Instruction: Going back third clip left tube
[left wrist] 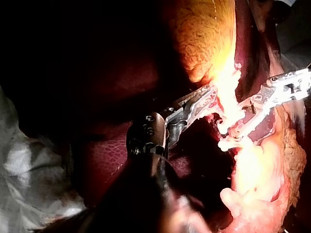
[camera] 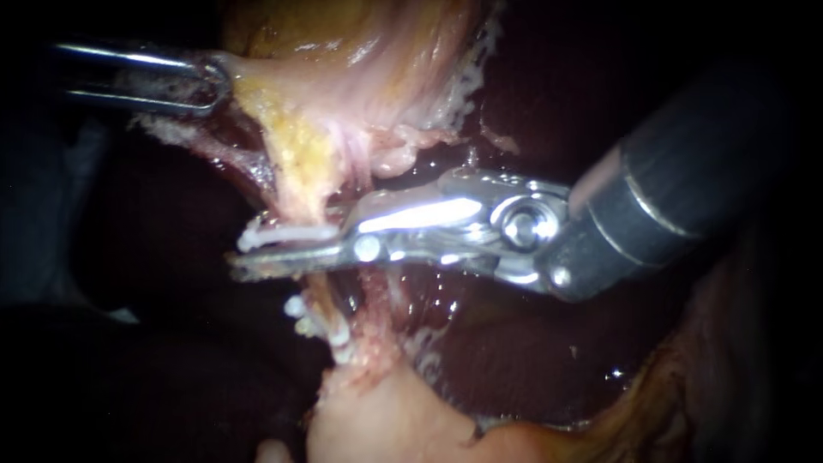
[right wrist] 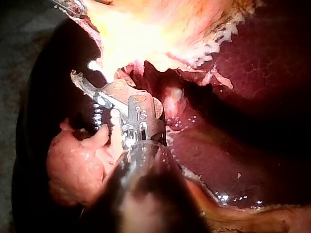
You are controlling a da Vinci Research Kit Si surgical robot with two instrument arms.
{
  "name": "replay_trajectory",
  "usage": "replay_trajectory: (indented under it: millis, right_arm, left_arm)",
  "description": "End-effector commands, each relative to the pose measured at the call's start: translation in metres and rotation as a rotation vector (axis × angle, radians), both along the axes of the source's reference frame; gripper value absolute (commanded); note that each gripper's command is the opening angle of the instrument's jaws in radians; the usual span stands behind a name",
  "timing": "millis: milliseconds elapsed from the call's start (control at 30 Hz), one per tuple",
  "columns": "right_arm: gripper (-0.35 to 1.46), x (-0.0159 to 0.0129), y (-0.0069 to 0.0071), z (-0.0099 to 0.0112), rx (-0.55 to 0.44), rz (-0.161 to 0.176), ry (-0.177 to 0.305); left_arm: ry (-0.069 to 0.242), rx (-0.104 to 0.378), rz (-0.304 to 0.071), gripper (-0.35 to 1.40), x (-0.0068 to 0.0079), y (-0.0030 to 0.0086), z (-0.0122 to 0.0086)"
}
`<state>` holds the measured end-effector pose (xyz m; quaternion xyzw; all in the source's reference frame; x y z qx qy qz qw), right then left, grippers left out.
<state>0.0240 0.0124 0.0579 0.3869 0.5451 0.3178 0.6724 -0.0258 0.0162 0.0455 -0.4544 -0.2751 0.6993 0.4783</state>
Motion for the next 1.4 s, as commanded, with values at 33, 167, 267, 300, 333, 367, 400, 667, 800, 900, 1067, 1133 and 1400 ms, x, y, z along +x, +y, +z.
replay_trajectory:
  millis: [33,167,267,300,333,367,400,667,800,900,1067,1133,1400]
  right_arm:
    - [0.45,-0.0001,-0.0001,0.0004,-0.005,-0.001,0.0]
    - [0.48,-0.0005,-0.0001,0.0014,-0.065,0.006,-0.004]
    - [0.5,-0.0011,0.0001,0.0017,-0.123,0.018,-0.012]
    - [0.5,-0.0014,0.0001,0.0018,-0.135,0.02,-0.01]
    - [0.5,-0.0017,0.0001,0.0018,-0.153,0.019,-0.009]
    - [0.5,-0.0022,0.0001,0.0018,-0.182,0.013,-0.008]
    - [0.5,-0.0027,0.0,0.0018,-0.207,0.012,-0.007]
    - [0.5,-0.0078,-0.0011,0.0013,-0.378,-0.016,0.014]
    - [0.5,-0.011,-0.0017,0.0009,-0.452,-0.023,0.015]
    - [0.5,-0.0131,-0.002,0.0008,-0.492,-0.029,0.018]
    - [0.5,-0.0167,-0.0024,0.0005,-0.537,-0.036,0.021]
    - [0.5,-0.0179,-0.0024,0.0005,-0.548,-0.041,0.025]
    - [0.5,-0.0202,-0.0027,0.0003,-0.565,-0.052,0.036]
  left_arm:
    - [0.0,0.0,0.0,-0.35,0.0,0.0,0.0]
    - [0.0,0.0,0.0,-0.35,0.0,0.0,0.0]
    - [0.0,0.0,0.0,-0.35,0.0,0.0,0.0]
    - [0.0,0.0,0.0,-0.35,0.0001,0.0,0.0]
    - [0.0,0.0,0.0,-0.35,0.0001,0.0,0.0]
    - [0.0,0.0,0.0,-0.35,0.0001,0.0,0.0]
    - [0.0,0.0,0.0,-0.35,0.0001,0.0,0.0]
    - [0.0,0.0,0.001,-0.35,0.0002,-0.0001,0.0]
    - [0.0,0.0,0.001,-0.35,0.0002,-0.0001,0.0]
    - [0.0,0.0,0.001,-0.35,0.0002,-0.0001,0.0]
    - [-0.001,0.0,0.002,-0.35,0.0003,0.0,0.0001]
    - [-0.001,-0.001,0.002,-0.35,0.0003,0.0,0.0001]
    - [0.0,-0.001,0.002,-0.35,0.0003,-0.0001,0.0001]
